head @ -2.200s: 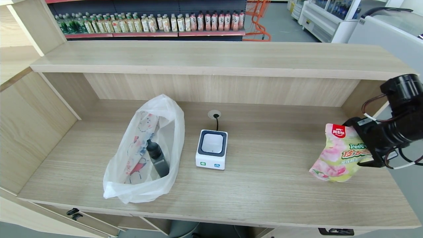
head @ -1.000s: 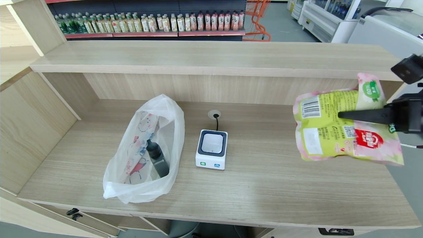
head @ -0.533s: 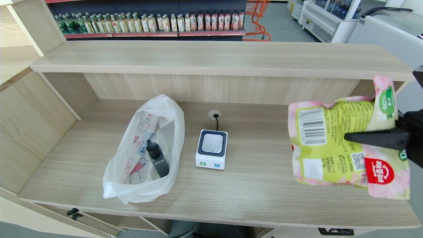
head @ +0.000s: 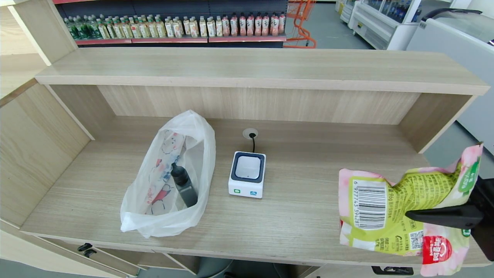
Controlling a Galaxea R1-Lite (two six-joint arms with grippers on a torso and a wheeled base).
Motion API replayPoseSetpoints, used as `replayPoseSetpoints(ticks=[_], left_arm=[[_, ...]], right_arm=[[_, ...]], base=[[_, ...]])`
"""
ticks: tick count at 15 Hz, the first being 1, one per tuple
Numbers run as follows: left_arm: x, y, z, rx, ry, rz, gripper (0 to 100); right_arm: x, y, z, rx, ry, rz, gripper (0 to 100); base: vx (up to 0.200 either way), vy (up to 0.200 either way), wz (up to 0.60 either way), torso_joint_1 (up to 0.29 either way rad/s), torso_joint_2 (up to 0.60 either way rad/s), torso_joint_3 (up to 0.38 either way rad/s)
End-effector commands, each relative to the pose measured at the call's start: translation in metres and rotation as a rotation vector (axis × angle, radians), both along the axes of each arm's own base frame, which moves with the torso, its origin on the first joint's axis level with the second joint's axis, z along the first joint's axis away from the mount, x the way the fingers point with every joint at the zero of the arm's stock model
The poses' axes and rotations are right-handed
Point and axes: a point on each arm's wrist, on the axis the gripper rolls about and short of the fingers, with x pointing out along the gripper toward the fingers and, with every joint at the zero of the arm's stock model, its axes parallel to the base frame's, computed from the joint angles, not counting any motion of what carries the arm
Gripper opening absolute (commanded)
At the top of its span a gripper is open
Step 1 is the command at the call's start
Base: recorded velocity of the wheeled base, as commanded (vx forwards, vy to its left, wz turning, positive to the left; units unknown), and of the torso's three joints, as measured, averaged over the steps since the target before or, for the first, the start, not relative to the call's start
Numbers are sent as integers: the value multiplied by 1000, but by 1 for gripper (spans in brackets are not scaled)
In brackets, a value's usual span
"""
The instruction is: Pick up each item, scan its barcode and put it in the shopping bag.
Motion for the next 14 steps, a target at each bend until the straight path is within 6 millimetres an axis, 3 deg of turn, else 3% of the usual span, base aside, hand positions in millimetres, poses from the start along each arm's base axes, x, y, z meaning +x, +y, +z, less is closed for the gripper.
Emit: replayPoseSetpoints(ticks=[1,6,14], left_arm=[[0,0,0,0,0,1,100],[0,0,0,0,0,1,100],[0,0,0,0,0,2,100]], right_arm=[[-7,1,4,3,-23,6,0],[-20,12,10,4,-60,77,0],[-21,14,10,2,-63,84,0]], base=[[0,0,0,0,0,0],[0,0,0,0,0,0],[0,0,0,0,0,0]])
